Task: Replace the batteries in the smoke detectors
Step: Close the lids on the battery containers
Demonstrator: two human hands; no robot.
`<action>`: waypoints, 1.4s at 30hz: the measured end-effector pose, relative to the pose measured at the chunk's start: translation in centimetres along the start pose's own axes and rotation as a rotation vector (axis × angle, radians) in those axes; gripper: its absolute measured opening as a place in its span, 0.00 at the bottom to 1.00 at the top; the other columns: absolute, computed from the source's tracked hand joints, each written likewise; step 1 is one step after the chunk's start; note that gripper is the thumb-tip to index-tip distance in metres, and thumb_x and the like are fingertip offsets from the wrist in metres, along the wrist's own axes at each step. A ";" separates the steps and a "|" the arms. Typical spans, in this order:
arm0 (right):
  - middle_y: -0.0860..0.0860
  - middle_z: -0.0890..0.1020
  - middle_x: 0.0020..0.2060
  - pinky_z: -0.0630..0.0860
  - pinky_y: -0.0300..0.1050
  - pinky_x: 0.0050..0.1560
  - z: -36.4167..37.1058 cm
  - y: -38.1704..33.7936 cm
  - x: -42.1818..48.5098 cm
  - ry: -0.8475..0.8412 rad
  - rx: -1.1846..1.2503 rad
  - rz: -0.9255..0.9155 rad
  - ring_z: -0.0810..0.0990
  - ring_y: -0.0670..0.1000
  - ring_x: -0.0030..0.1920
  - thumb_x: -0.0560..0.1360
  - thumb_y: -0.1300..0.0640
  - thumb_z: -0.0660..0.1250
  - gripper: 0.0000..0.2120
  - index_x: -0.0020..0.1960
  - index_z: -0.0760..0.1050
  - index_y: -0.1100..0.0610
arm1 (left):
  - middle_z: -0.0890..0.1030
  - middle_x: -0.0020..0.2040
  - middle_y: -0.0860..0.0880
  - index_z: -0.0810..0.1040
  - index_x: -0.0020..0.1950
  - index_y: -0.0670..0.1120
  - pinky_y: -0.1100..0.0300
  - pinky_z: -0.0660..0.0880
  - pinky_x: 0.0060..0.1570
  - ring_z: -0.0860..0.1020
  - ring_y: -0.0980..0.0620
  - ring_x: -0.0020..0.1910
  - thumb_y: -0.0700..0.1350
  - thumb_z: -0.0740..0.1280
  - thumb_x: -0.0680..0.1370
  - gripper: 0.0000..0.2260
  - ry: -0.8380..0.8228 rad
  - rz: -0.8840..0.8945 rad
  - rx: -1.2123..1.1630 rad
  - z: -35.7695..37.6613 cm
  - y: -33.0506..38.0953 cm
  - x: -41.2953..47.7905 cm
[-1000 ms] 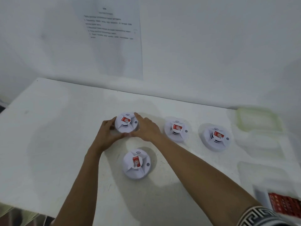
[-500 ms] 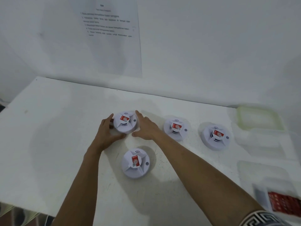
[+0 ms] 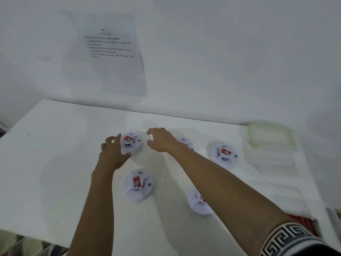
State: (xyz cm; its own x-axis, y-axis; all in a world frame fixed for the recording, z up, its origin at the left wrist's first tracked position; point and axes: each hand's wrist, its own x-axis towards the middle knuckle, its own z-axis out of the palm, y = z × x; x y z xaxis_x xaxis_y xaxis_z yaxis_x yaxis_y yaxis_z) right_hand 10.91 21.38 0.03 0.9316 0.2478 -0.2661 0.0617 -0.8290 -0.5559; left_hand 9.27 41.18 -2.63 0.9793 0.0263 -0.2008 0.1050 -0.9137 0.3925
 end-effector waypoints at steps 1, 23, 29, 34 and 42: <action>0.56 0.73 0.68 0.72 0.50 0.62 -0.9 0.6 -0.6 0.024 -0.030 -0.016 0.74 0.58 0.65 0.79 0.54 0.62 0.22 0.72 0.68 0.56 | 0.59 0.74 0.42 0.56 0.76 0.46 0.43 0.63 0.65 0.59 0.38 0.71 0.50 0.70 0.74 0.35 0.023 0.028 0.017 -0.2 1.7 -0.4; 0.58 0.71 0.65 0.70 0.52 0.63 -19.8 33.6 -20.1 0.297 -0.219 0.526 0.67 0.60 0.67 0.79 0.58 0.58 0.19 0.70 0.68 0.56 | 0.69 0.70 0.46 0.64 0.73 0.49 0.50 0.65 0.65 0.67 0.47 0.69 0.53 0.61 0.79 0.23 -0.175 0.387 0.163 15.0 37.7 -2.5; 0.56 0.75 0.63 0.72 0.46 0.57 -19.5 37.7 -21.3 0.282 -0.053 0.572 0.76 0.57 0.61 0.76 0.62 0.62 0.18 0.66 0.71 0.59 | 0.73 0.67 0.46 0.67 0.71 0.46 0.49 0.68 0.64 0.71 0.46 0.66 0.51 0.64 0.78 0.23 -0.175 0.355 0.097 17.0 39.9 -1.4; 0.58 0.73 0.63 0.70 0.44 0.55 -19.2 38.7 -20.8 0.338 0.020 0.588 0.74 0.57 0.63 0.75 0.65 0.61 0.19 0.66 0.71 0.59 | 0.75 0.64 0.44 0.70 0.69 0.42 0.51 0.68 0.62 0.71 0.44 0.65 0.47 0.67 0.76 0.22 -0.118 0.340 0.066 18.1 40.6 -0.6; 0.59 0.77 0.59 0.74 0.46 0.56 -18.8 39.2 -20.2 0.538 0.046 0.598 0.78 0.58 0.57 0.73 0.68 0.63 0.17 0.61 0.75 0.63 | 0.80 0.56 0.46 0.75 0.63 0.44 0.54 0.73 0.53 0.77 0.45 0.55 0.41 0.66 0.73 0.18 -0.093 0.280 -0.082 18.2 41.6 -0.3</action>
State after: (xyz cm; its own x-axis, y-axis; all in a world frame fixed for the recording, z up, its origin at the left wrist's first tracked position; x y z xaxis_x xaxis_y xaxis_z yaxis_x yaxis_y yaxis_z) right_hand 1.24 -25.58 -1.58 0.8479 -0.5164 -0.1197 -0.5058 -0.7205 -0.4744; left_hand 10.15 -4.22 -2.59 0.9524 -0.2625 -0.1549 -0.1492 -0.8446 0.5143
